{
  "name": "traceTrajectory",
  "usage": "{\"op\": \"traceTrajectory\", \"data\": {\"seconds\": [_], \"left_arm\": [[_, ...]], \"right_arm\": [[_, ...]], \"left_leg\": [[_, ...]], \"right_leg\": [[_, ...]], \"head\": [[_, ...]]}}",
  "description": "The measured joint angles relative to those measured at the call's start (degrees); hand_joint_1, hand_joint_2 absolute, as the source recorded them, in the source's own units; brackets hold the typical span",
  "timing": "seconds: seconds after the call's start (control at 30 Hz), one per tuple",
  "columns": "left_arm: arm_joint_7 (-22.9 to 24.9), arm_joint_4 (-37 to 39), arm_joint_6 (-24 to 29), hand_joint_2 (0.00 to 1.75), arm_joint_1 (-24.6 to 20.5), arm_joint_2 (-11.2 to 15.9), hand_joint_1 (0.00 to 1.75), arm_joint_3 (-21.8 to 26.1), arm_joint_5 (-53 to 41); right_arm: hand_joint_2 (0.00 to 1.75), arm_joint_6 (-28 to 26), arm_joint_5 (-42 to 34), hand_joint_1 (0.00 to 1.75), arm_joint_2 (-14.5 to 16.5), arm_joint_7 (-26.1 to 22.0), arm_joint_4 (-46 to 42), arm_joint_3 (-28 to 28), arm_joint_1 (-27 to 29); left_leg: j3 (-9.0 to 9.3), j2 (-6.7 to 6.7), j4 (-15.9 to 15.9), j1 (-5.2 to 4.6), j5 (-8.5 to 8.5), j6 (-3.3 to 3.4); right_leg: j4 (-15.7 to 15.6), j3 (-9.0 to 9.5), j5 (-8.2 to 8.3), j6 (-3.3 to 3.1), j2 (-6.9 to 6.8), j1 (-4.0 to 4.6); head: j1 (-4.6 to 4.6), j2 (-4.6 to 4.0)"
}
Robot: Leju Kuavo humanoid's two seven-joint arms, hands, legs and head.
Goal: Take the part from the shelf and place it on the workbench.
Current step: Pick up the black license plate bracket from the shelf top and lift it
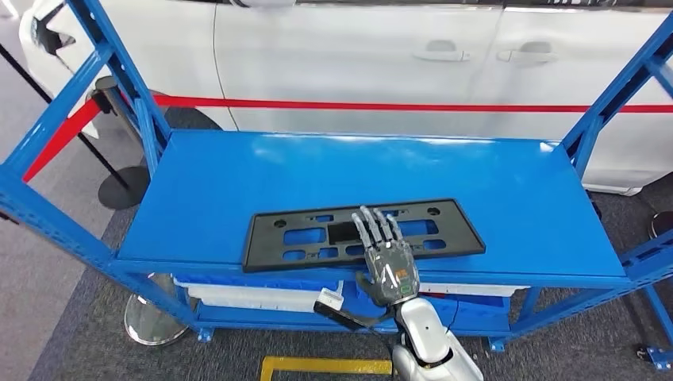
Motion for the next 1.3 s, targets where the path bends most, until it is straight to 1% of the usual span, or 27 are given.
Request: {"op": "traceTrajectory", "data": {"seconds": [0.07,0.1,0.13,0.17,0.23,0.27,0.3,0.37,0.47,0.5,0.57,0.6,0.63,0.67,0.7,0.73,0.77,0.83,0.93,0.97,1.03,1.1,1.13,1.17,1.2,1.27,1.3], "left_arm": [[-0.01,0.01,0.07,0.0,-0.07,-0.03,0.0,0.15,0.47],[-0.02,0.0,0.2,0.0,-0.06,-0.05,0.0,0.27,0.7],[-0.08,0.0,0.43,0.0,-0.05,-0.11,0.0,0.39,0.85],[-0.16,0.0,0.72,0.0,-0.04,-0.2,0.0,0.54,0.96],[-0.34,0.01,1.25,0.0,-0.04,-0.42,0.0,0.83,1.0],[-0.39,0.01,1.44,0.0,-0.09,-0.51,0.0,1.0,1.01],[-0.38,0.0,1.69,0.0,-0.12,-0.56,0.0,1.14,1.01],[-0.27,0.0,2.22,0.0,-0.18,-0.68,0.0,1.31,0.99],[-0.14,0.01,2.42,0.0,-0.31,-0.9,0.0,1.34,0.79],[-0.08,0.01,2.38,0.0,-0.37,-0.93,0.0,1.34,0.66],[0.09,0.01,2.3,0.0,-0.41,-0.96,0.0,1.34,0.47],[0.18,0.01,2.28,0.0,-0.4,-0.96,0.0,1.34,0.42],[0.23,0.01,2.28,0.0,-0.37,-0.97,0.0,1.35,0.42],[0.26,0.01,2.27,0.0,-0.35,-0.97,0.0,1.35,0.42],[0.28,0.01,2.26,0.0,-0.34,-0.98,0.0,1.35,0.42],[0.28,0.01,2.24,0.0,-0.36,-0.97,0.0,1.34,0.42],[0.28,0.01,2.2,0.0,-0.42,-0.97,0.0,1.34,0.41],[0.32,0.01,2.1,0.0,-0.63,-0.97,0.0,1.34,0.39],[0.37,0.01,2.07,0.0,-0.75,-1.03,0.0,1.35,0.49],[0.37,0.01,2.09,0.0,-0.77,-1.09,0.0,1.35,0.53],[0.37,0.01,2.13,0.0,-0.86,-1.22,0.0,1.36,0.59],[0.39,0.01,2.17,0.0,-0.9,-1.3,0.0,1.36,0.6],[0.42,0.01,2.18,0.0,-0.89,-1.33,0.0,1.36,0.6],[0.44,0.01,2.19,0.0,-0.88,-1.36,0.0,1.36,0.6],[0.45,0.01,2.2,0.0,-0.88,-1.4,0.0,1.36,0.6],[0.45,0.01,2.2,0.0,-0.92,-1.57,0.0,1.36,0.67],[0.46,0.01,2.2,0.0,-0.94,-1.66,0.0,1.37,0.72]], "right_arm": [[1.75,0.27,-0.09,0.0,-0.01,0.02,0.1,-0.18,0.06],[1.75,0.42,-0.16,0.0,-0.03,0.04,0.21,-0.27,0.18],[1.75,0.54,-0.28,0.0,-0.04,0.05,0.34,-0.35,0.29],[1.75,0.62,-0.42,0.0,-0.06,0.07,0.45,-0.43,0.35],[1.75,0.65,-0.67,0.0,-0.07,0.08,0.55,-0.58,0.33],[1.75,0.67,-0.78,0.0,-0.06,0.08,0.58,-0.66,0.29],[1.75,0.69,-0.86,0.0,-0.05,0.08,0.62,-0.73,0.24],[1.75,0.75,-1.04,0.0,0.01,0.08,0.68,-0.83,0.12],[1.75,1.01,-0.94,0.0,0.25,0.37,0.86,-1.01,-0.32],[1.75,1.19,-0.6,0.0,0.35,0.68,1.08,-1.07,-0.64],[1.75,1.6,0.45,0.0,0.49,1.54,1.92,-1.15,-1.54],[1.75,1.8,0.9,0.02,0.51,1.92,2.44,-1.2,-2.02],[1.75,1.95,1.16,0.42,0.52,2.18,2.92,-1.24,-2.41],[1.75,2.08,1.37,0.86,0.53,2.39,3.32,-1.28,-2.73],[1.75,2.36,1.72,1.29,0.55,2.62,3.65,-1.29,-3.03],[1.75,2.82,2.24,1.71,0.58,2.94,4.0,-1.3,-3.43],[1.75,3.53,2.86,1.75,0.61,3.3,4.46,-1.3,-3.99],[1.75,5.2,3.85,1.75,0.63,3.88,5.55,-1.3,-5.39],[1.75,6.67,4.31,1.75,0.66,4.14,6.88,-1.3,-6.94],[1.75,6.86,4.35,1.75,0.67,4.15,7.17,-1.3,-7.26],[1.75,7.05,4.4,1.75,0.67,4.15,7.67,-1.27,-7.75],[1.75,7.14,4.43,1.75,0.66,4.14,8.21,-1.26,-7.94],[1.75,7.18,4.48,1.75,0.64,4.12,8.46,-1.23,-7.94],[1.75,7.21,4.53,1.75,0.64,4.1,8.67,-1.19,-7.98],[1.75,7.26,4.58,1.75,0.64,4.07,8.82,-1.13,-8.09],[1.75,7.46,4.59,1.74,0.66,4.07,9.02,-0.99,-8.41],[1.75,7.6,4.54,1.74,0.66,4.09,9.09,-0.96,-8.57]], "left_leg": [[0.35,0.03,-0.09,-0.02,-0.31,0.38],[0.52,0.03,-0.07,-0.02,-0.49,0.43],[0.78,0.0,-0.05,-0.01,-0.7,0.41],[1.14,-0.05,-0.03,-0.01,-0.95,0.32],[1.93,-0.17,-0.03,0.0,-1.57,-0.01],[2.18,-0.22,0.08,-0.11,-1.9,-0.3],[2.28,-0.25,0.12,-0.2,-2.14,-0.63],[2.33,-0.24,0.07,-0.34,-2.44,-1.38],[2.18,-0.11,1.28,-0.09,-3.65,-2.29],[1.18,-0.08,3.6,-0.03,-4.96,-2.5],[-2.61,-0.07,11.1,0.03,-8.32,-2.8],[-4.55,-0.07,14.52,0.03,-9.37,-2.91],[-5.77,-0.06,16.29,0.03,-9.34,-2.94],[-5.9,-0.06,15.83,0.03,-8.15,-2.89],[-4.98,-0.06,13.26,0.02,-6.06,-2.76],[-3.37,-0.05,9.32,0.01,-3.63,-2.52],[-1.81,-0.04,5.55,-0.13,-1.91,-2.26],[-0.14,-0.07,1.32,-0.41,-0.62,-1.67],[0.0,-0.13,0.48,-0.36,-0.47,-0.69],[0.14,-0.11,0.17,-0.21,-0.27,-0.31],[0.34,-0.06,-0.25,-0.01,0.01,0.23],[0.3,-0.05,-0.24,-0.03,-0.01,0.39],[0.31,-0.06,-0.22,-0.04,-0.05,0.39],[0.37,-0.08,-0.2,-0.03,-0.11,0.37],[0.51,-0.13,-0.18,-0.03,-0.19,0.3],[0.85,-0.27,-0.1,-0.12,-0.45,-0.01],[0.92,-0.36,-0.04,-0.22,-0.59,-0.27]], "right_leg": [[7.28,-4.32,-2.73,0.5,-0.01,-0.26],[10.3,-6.4,-3.33,0.65,-0.02,-0.39],[11.53,-7.65,-2.81,0.74,-0.02,-0.52],[10.73,-7.89,-1.17,0.77,-0.04,-0.64],[3.76,-5.42,3.8,0.53,-0.09,-0.78],[0.23,-3.95,5.45,0.31,-0.11,-0.69],[-2.11,-3.0,6.23,0.05,-0.09,-0.57],[-3.44,-2.48,5.96,-0.5,0.08,-0.29],[-4.13,-1.9,5.85,-1.54,0.18,-0.52],[-4.37,-1.62,5.82,-1.86,0.11,-0.61],[-4.43,-1.36,5.62,-2.31,-0.01,-0.49],[-4.41,-1.29,5.53,-2.42,-0.01,-0.39],[-4.38,-1.19,5.43,-2.49,-0.01,-0.3],[-4.33,-1.03,5.31,-2.51,0.02,-0.24],[-4.28,-0.8,5.16,-2.47,0.05,-0.19],[-4.2,-0.57,4.98,-2.39,0.09,-0.16],[-4.05,-0.44,4.8,-2.24,0.13,-0.02],[-3.84,-0.6,4.65,-1.78,0.25,0.13],[-3.82,-0.78,4.63,-0.9,0.27,0.16],[-3.11,-1.05,4.06,-0.57,0.22,0.14],[1.73,-3.31,1.19,0.04,0.14,-0.08],[9.15,-7.15,-2.01,0.48,0.11,-0.32],[11.45,-8.45,-2.43,0.61,0.1,-0.43],[11.72,-8.77,-1.73,0.66,0.09,-0.52],[9.72,-7.91,0.0,0.61,0.08,-0.6],[1.89,-4.09,3.99,0.22,0.09,-0.57],[-1.41,-2.5,5.14,-0.03,0.1,-0.47]], "head": [[0.14,0.0],[0.15,0.0],[0.16,0.0],[0.16,0.0],[0.18,0.0],[0.18,0.0],[0.16,0.0],[0.12,0.0],[0.02,-0.01],[-0.08,-0.01],[-0.27,0.0],[-0.28,0.0],[-0.28,0.0],[-0.28,0.0],[-0.27,0.0],[-0.28,0.0],[-0.28,0.0],[-0.26,0.0],[-0.23,0.0],[-0.16,0.0],[0.03,0.0],[0.15,0.0],[0.15,0.0],[0.15,0.0],[0.15,0.0],[0.16,0.0],[0.15,0.0]]}}
